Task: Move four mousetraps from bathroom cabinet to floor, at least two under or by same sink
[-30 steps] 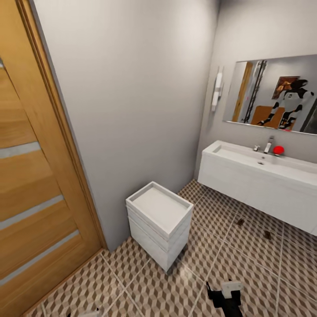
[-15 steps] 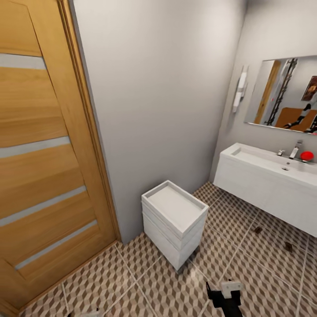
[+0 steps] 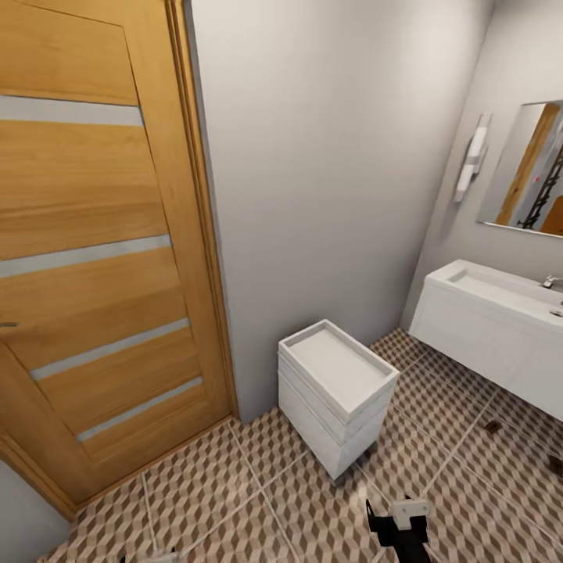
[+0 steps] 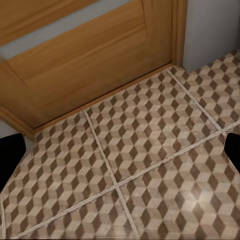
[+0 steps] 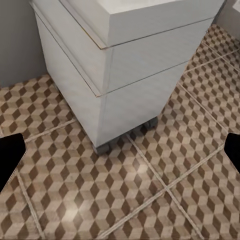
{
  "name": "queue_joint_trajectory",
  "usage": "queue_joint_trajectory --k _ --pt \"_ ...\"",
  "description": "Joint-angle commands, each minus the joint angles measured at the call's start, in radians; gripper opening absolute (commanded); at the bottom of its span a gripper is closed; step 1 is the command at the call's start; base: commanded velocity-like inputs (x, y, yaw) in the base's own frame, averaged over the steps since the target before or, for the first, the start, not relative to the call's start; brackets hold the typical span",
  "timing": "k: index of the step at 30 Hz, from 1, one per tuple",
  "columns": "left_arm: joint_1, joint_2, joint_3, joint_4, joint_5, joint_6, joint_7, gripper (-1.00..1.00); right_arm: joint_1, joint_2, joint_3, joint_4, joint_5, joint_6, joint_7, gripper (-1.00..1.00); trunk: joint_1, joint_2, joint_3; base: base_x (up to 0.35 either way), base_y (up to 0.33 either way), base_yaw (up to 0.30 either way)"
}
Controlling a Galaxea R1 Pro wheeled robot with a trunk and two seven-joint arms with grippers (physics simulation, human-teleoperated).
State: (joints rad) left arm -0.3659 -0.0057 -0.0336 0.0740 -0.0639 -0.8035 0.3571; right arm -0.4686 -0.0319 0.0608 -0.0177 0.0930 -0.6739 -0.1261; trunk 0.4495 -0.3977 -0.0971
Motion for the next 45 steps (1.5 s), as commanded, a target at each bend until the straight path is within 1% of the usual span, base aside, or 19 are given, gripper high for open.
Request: queue_joint_trajectory --k 1,45 --pt "-0.002 0.0 -0.003 0.004 -0.007 -0.004 0.01 1.0 -0.001 0.0 0.005 0.001 0.01 -0.001 -0.01 1.0 0.0 -0.002 -0.002 -0.08 0.0 0.255" --pt "-0.001 -0.002 -0.003 0.004 -0.007 -0.003 0.01 1.0 -0.001 0.0 0.006 0.001 0.01 -0.001 -0.01 1.0 0.0 -0.002 -0.002 -0.08 0.0 0.267"
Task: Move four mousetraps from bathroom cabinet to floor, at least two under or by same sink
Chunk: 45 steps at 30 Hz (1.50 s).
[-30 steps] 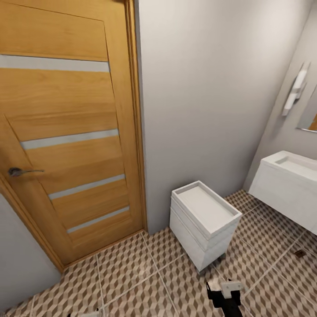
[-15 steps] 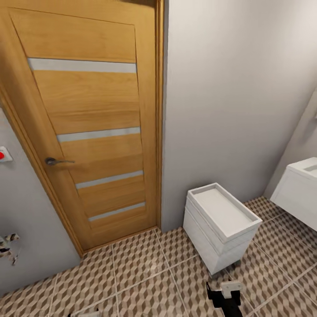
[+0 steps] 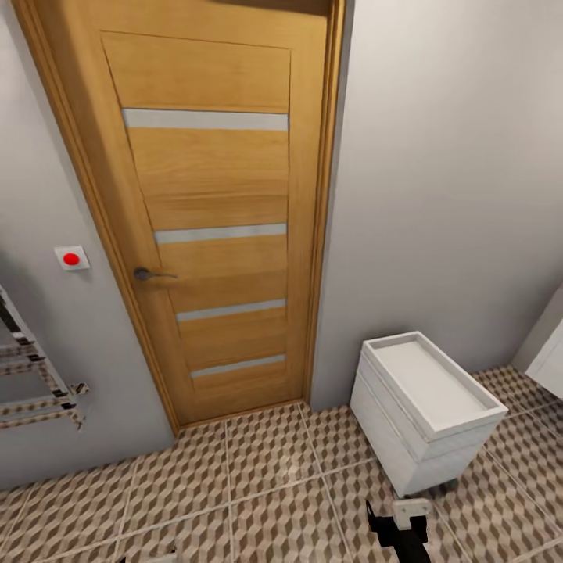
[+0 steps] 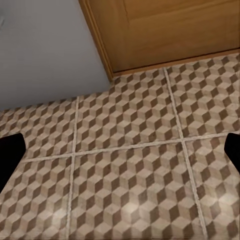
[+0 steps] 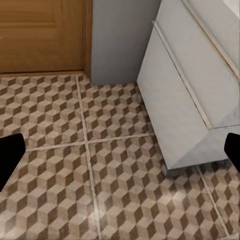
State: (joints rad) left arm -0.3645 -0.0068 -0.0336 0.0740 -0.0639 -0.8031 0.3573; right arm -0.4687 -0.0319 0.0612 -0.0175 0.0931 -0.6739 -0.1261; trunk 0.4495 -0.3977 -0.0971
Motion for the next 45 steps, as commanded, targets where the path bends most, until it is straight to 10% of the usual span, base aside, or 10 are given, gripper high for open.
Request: queue_joint_trajectory --k 1,45 --pt "-0.002 -0.001 -0.003 0.004 -0.007 -0.004 0.009 1.0 -0.001 0.0 0.005 0.001 0.01 -0.001 -0.01 1.0 0.0 -0.002 -0.002 -0.08 0.0 0.277" --pt "-0.002 -0.001 -0.003 0.004 -0.007 -0.002 0.009 1.0 -0.001 0.01 0.006 0.001 0.01 -0.001 -0.01 1.0 0.0 -0.002 -0.002 -0.08 0.0 0.277"
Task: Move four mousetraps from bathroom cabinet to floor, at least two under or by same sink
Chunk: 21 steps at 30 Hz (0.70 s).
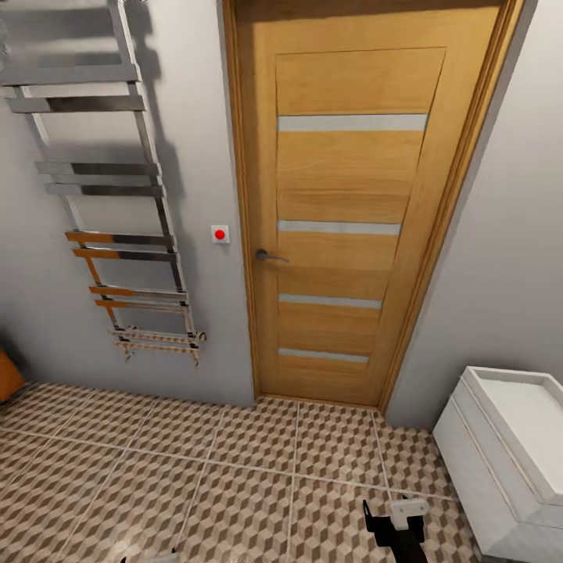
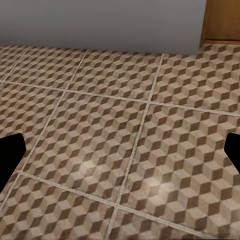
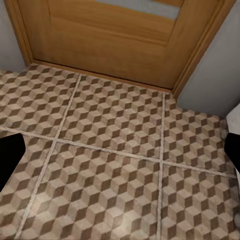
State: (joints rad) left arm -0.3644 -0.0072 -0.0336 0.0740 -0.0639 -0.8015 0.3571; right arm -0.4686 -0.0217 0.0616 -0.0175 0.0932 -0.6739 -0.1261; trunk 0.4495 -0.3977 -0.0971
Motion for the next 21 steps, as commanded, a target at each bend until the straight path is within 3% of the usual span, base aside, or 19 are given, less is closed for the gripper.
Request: queue_joint_trajectory --k 1,21 --pt "-0.002 0.0 -0.003 0.004 -0.007 -0.004 0.009 1.0 -0.001 0.0 0.005 0.001 0.01 -0.001 -0.01 1.0 0.0 -0.002 -0.002 -0.08 0.0 0.277" --pt "-0.002 0.0 -0.003 0.004 -0.007 -0.004 0.009 1.0 -0.001 0.002 0.005 0.001 0.01 0.0 -0.01 1.0 0.0 -0.002 -0.002 -0.08 0.0 0.277"
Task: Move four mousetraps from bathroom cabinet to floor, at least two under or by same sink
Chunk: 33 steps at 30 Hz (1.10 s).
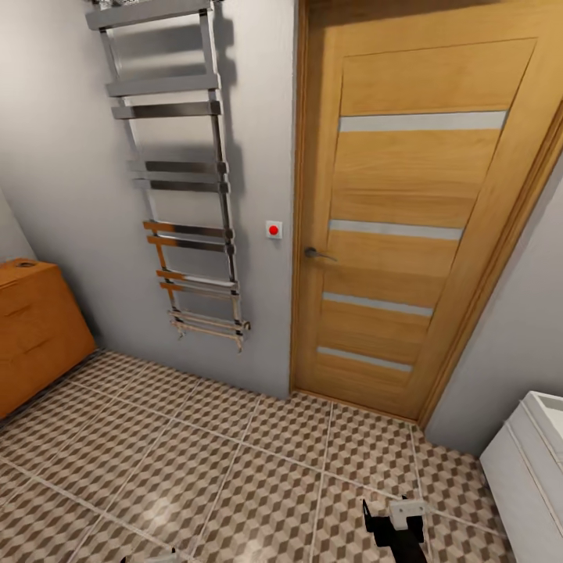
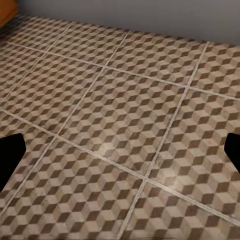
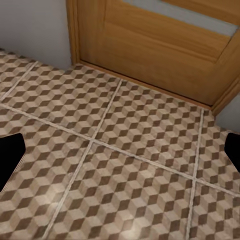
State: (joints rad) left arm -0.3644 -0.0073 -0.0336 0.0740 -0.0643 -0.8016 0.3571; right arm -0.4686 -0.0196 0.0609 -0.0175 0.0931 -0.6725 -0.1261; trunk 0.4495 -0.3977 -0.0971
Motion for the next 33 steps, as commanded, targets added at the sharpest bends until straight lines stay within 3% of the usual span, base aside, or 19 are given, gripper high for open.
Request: queue_joint_trajectory --k 1,33 --pt "-0.002 0.0 -0.003 0.004 -0.007 -0.004 0.01 1.0 -0.001 0.0 0.005 0.001 0.01 -0.001 -0.01 1.0 0.0 -0.002 -0.002 -0.08 0.0 0.277" --pt "-0.002 0.0 -0.003 0.004 -0.007 -0.004 0.01 1.0 -0.001 0.0 0.006 0.001 0.01 -0.001 -0.01 1.0 0.0 -0.002 -0.002 -0.08 0.0 0.277"
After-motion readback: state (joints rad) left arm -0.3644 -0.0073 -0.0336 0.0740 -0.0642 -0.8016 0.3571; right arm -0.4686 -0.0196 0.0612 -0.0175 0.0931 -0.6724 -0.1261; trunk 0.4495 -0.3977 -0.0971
